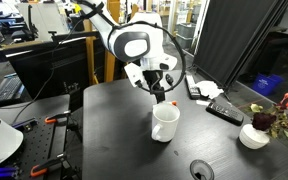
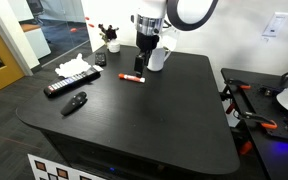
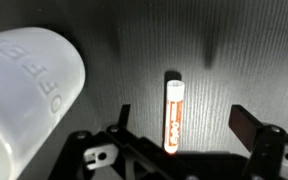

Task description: Put the marker in the mug

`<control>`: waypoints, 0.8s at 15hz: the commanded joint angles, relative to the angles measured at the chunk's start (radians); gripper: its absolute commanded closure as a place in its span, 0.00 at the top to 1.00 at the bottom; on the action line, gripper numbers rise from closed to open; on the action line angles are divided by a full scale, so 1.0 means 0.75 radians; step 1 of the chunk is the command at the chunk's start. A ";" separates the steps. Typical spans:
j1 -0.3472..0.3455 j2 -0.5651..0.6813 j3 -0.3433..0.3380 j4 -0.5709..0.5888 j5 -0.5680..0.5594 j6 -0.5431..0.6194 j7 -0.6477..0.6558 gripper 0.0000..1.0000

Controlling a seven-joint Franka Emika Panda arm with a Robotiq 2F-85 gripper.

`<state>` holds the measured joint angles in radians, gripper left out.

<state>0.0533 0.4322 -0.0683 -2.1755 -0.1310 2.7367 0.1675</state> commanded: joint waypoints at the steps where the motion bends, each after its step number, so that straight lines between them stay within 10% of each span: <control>1: 0.030 0.049 -0.033 0.043 0.004 -0.003 0.041 1.00; 12: 0.026 0.134 -0.020 0.131 0.046 -0.005 0.031 1.00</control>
<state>0.0622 0.5110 -0.0801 -2.1138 -0.1209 2.7367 0.1680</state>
